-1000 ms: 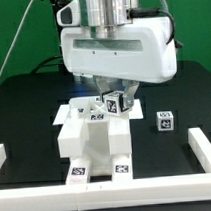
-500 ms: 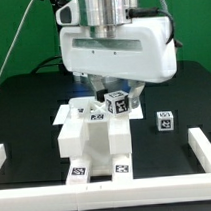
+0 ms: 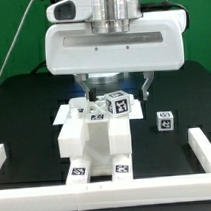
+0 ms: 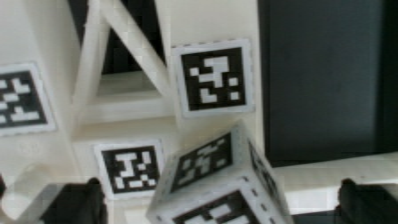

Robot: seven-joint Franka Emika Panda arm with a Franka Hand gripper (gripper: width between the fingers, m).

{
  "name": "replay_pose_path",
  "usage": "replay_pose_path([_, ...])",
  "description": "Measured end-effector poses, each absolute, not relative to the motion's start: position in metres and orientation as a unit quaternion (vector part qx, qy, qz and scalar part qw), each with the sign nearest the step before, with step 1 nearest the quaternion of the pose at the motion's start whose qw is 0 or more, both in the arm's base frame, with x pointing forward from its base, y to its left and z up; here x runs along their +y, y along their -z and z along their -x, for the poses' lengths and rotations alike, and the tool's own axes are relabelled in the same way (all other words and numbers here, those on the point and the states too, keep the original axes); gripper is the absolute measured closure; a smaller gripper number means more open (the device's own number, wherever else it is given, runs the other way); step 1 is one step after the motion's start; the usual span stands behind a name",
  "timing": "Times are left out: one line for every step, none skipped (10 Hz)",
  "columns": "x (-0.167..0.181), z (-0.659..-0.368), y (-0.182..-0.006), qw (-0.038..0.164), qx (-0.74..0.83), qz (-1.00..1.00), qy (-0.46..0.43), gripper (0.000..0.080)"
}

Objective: Assemble chair

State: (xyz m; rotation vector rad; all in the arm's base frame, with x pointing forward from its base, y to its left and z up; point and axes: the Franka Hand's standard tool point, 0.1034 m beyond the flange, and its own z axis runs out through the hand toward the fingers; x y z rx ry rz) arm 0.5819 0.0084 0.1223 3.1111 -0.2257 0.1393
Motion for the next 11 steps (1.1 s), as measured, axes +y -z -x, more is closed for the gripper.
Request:
replay_pose_path([0.0082, -0.5819, -0.1223, 0.010, -0.058, -0.997, -0.045, 0.0150])
replay_pose_path([0.0036, -0.5832, -0.1225, 0.022, 0.046, -0.998, -0.042, 0.0150])
replay_pose_path([0.0038, -0.5830, -0.1224, 0.021, 0.043, -0.998, -0.042, 0.0150])
replay_pose_path([0.0037, -0.5829, -0.1222, 0.020, 0.031, -0.998, -0.042, 0.0173])
replay_pose_path([0.0035, -0.5829, -0.1221, 0.020, 0.027, -0.999, -0.042, 0.0173])
replay_pose_path([0.0036, -0.5829, -0.1221, 0.019, 0.005, -0.999, -0.043, 0.0346])
replay_pose_path([0.0038, -0.5829, -0.1221, 0.018, -0.030, -0.998, -0.044, 0.0522])
replay_pose_path([0.0039, -0.5829, -0.1220, 0.015, -0.076, -0.996, -0.044, 0.0519])
replay_pose_path([0.0041, -0.5828, -0.1219, 0.013, -0.114, -0.992, -0.045, 0.0519])
replay_pose_path([0.0045, -0.5828, -0.1218, 0.011, -0.158, -0.986, -0.045, 0.0519])
replay_pose_path([0.0048, -0.5828, -0.1217, 0.008, -0.209, -0.977, -0.046, 0.0519])
